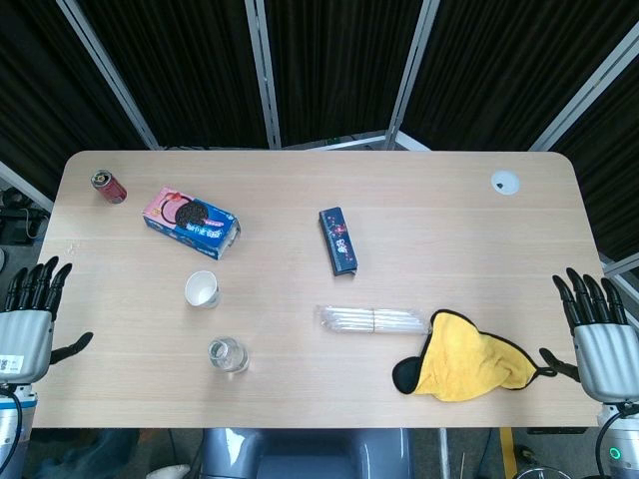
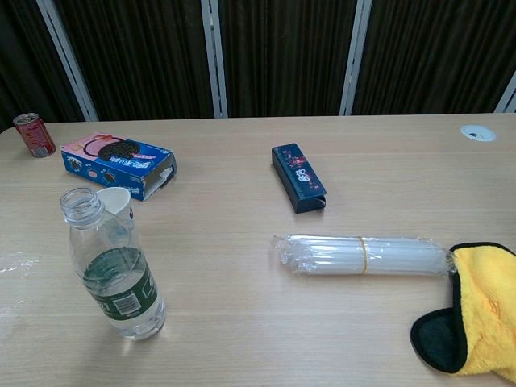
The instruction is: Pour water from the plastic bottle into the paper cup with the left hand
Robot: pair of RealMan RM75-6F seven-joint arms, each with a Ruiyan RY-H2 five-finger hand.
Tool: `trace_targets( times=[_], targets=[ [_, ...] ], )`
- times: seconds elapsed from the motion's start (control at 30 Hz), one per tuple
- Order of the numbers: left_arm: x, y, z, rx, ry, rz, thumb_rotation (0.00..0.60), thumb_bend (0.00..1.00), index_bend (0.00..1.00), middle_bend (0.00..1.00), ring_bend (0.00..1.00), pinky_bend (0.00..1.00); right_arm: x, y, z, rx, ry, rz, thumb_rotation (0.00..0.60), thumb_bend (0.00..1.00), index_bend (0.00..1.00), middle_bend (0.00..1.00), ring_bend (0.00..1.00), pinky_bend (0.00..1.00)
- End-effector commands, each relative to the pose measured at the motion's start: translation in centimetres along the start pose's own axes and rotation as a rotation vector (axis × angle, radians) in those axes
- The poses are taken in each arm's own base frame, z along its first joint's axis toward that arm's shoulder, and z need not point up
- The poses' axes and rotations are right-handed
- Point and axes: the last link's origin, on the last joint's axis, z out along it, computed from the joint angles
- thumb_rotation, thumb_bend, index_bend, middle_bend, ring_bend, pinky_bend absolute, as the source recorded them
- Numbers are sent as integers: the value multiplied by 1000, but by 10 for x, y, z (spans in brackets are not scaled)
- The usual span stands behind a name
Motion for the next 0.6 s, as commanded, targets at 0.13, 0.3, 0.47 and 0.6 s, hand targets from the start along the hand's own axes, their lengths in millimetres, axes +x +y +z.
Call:
trace_targets(
  times=[0.13,0.3,0.47,0.6],
  targets=[
    [-2,-2,3,0,-19,0,600,16,0,0,0,0,1,-1,0,-2,9,-2,600,0,0,0,0,0],
    [-6,4,4,-50,-42,-22,600,17,0,0,0,0,1,0,-1,-10,12,-1,600,0,0,0,0,0],
    [-35,41,2,-257,-228,-290,600,15,0,0,0,0,2,-3,1,5,5,22,600,0,0,0,0,0],
    [-66,63,-2,-326,-320,-459,600,15,0,0,0,0,0,-5,1,12,-15,20,600,0,0,0,0,0]
  ],
)
